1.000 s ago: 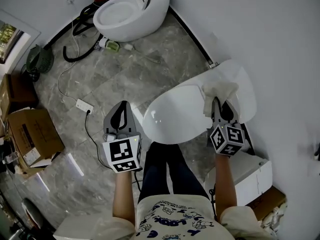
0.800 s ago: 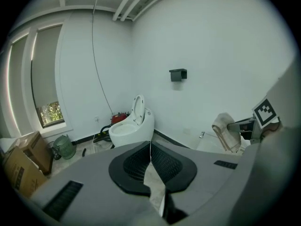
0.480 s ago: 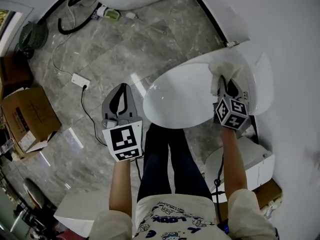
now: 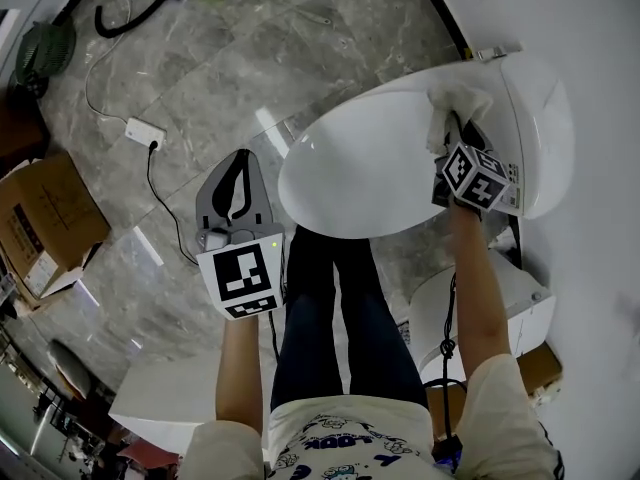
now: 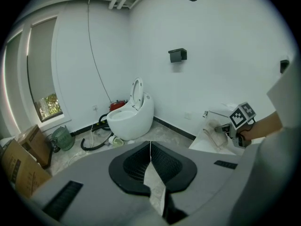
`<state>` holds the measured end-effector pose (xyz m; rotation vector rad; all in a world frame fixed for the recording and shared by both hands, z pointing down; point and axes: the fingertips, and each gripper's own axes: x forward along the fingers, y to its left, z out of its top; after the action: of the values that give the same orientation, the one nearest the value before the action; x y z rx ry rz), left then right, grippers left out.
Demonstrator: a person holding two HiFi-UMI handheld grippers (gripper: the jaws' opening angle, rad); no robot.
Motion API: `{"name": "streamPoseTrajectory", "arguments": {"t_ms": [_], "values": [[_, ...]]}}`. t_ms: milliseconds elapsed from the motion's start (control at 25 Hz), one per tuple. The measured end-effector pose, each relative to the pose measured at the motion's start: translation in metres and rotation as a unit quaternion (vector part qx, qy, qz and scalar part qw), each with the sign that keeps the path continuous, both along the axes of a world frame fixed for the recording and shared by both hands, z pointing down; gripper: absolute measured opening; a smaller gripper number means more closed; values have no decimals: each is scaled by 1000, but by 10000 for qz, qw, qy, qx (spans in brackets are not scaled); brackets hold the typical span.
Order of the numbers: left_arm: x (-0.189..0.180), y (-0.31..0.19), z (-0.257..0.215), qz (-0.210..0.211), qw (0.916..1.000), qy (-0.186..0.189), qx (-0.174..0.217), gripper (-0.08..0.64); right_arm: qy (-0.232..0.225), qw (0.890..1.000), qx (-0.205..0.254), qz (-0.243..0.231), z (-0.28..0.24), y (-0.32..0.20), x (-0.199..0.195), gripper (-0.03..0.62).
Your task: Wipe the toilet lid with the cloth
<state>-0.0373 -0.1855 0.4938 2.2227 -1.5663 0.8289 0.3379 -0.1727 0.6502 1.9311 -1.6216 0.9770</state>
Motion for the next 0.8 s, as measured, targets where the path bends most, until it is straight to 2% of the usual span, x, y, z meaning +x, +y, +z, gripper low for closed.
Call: {"name": "streamPoseTrajectory", "arguments": {"t_ms": [160, 520, 640, 800], "values": [[1, 6, 23, -41, 9999, 17, -143, 9, 6, 9997, -241, 69, 33, -4, 8, 92], [-11, 12, 49, -182, 9994, 60, -292, 9, 178, 9952, -939, -224, 85, -4, 6, 92], [-14, 15, 50, -195, 9993, 81, -295, 9, 314, 9913, -1218, -379, 94, 1, 1, 94], [-19, 20, 52, -230, 9992, 99, -303, 9, 454, 9892, -1333, -409, 96, 2, -3, 92]]}}
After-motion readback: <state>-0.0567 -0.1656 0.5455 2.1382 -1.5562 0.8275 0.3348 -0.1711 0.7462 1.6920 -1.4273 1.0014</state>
